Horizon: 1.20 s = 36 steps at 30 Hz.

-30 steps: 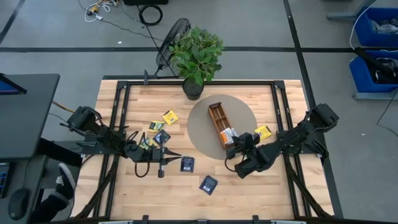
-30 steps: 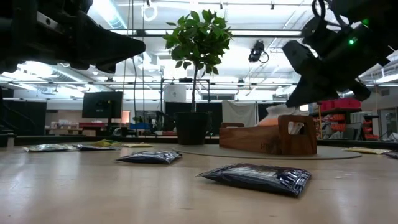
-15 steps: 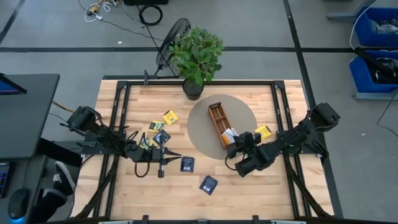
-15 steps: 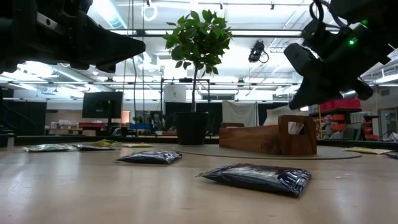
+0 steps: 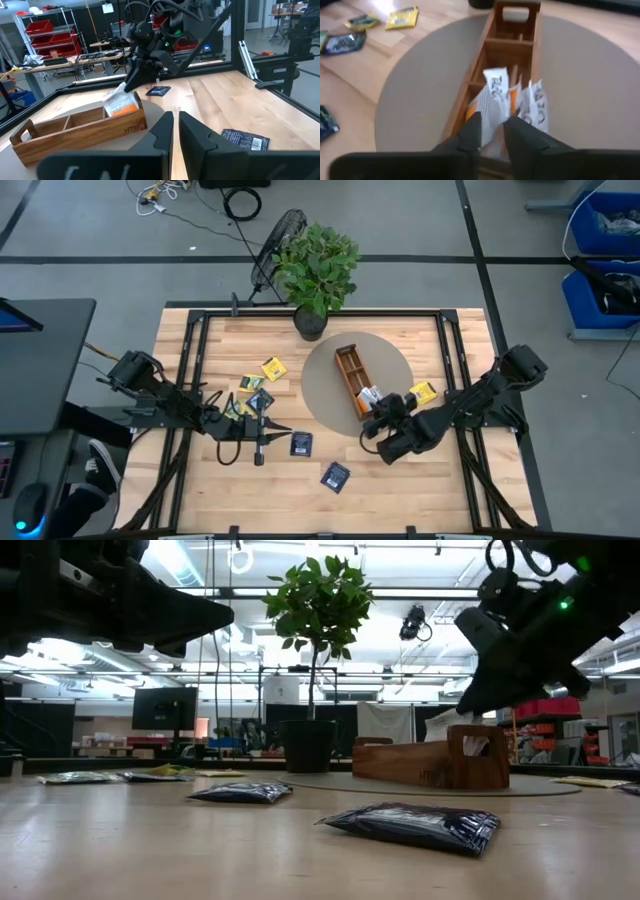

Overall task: Pick & Place Tea
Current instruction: Put the white tea bag into the bottom section of the wooden organizer

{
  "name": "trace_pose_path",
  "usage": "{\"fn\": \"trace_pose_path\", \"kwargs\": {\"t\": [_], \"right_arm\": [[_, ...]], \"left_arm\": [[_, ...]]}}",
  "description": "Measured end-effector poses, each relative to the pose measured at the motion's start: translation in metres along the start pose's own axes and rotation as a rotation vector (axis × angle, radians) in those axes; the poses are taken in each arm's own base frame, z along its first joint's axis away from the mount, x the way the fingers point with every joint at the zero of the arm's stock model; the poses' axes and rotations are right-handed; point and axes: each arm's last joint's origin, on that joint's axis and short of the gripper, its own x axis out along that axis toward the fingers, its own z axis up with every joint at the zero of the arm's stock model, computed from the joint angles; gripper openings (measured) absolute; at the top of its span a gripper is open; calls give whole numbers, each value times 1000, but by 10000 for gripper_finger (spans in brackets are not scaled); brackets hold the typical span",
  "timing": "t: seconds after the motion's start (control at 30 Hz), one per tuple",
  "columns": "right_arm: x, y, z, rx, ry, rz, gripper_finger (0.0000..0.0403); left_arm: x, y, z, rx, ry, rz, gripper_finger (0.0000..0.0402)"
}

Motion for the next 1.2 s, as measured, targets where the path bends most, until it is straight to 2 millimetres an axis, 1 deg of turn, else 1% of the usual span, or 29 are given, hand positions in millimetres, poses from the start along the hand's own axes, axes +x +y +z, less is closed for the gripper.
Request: {"fn": "trace_pose_path", "kwargs": {"t": [0.1, 0.27, 0.37, 0.47, 0.6, 0.73, 0.87, 0.97, 1.07, 1.2], "right_arm": [[-4, -1, 6, -22, -13, 14, 128], [-15, -4, 21, -16, -24, 59, 179], [-20, -7, 32, -11, -10, 86, 197], [-18, -10, 41, -7, 48, 103, 200], [-7, -13, 52, -15, 175, 133, 188], [8, -18, 62, -23, 278, 140, 174], [19, -23, 69, -31, 330, 136, 161], [24, -25, 73, -34, 342, 138, 148], [25, -25, 73, -30, 368, 160, 119], [24, -24, 72, -30, 412, 193, 54]], "left_arm": [[0, 0, 0, -1, 0, 0, 32], [0, 0, 0, -1, 0, 0, 32], [0, 0, 0, -1, 0, 0, 32], [0, 0, 0, -1, 0, 0, 32], [0, 0, 0, -1, 0, 0, 32], [0, 0, 0, -1, 0, 0, 32], [0, 0, 0, 0, 1, 0, 32], [0, 0, 0, 0, 1, 0, 32], [0, 0, -1, 3, 6, -1, 32], [0, 0, -1, 3, 7, -1, 32]]}}
